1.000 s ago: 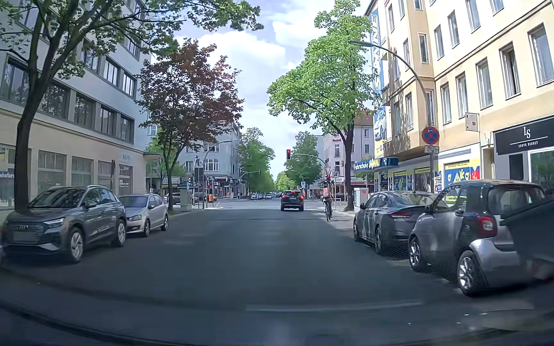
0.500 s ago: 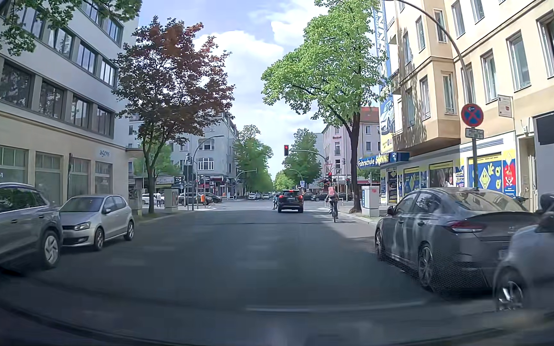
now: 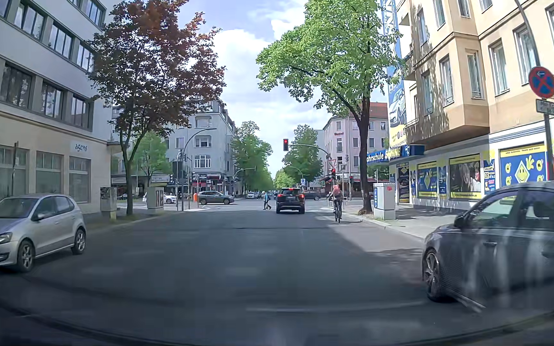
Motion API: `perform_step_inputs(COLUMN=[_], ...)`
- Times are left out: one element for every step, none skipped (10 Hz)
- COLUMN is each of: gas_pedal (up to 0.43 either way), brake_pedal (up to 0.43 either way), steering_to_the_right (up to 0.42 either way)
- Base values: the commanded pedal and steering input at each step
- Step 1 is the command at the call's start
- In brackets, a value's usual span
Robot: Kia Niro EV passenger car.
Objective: Follow the waypoints while adhering to traffic rules and regulations
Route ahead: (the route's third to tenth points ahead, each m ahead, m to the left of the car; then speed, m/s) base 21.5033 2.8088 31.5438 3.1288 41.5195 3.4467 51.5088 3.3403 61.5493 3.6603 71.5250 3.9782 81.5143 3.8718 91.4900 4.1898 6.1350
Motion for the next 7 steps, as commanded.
perform_step_inputs(gas_pedal=[0.0,0.0,0.0,0.0,0.0,0.0,0.0], brake_pedal=[0.152,0.159,0.152,0.159,0.122,0.104,0.037], steering_to_the_right=[-0.001,-0.002,-0.004,-0.002,0.0,0.0,0.0])
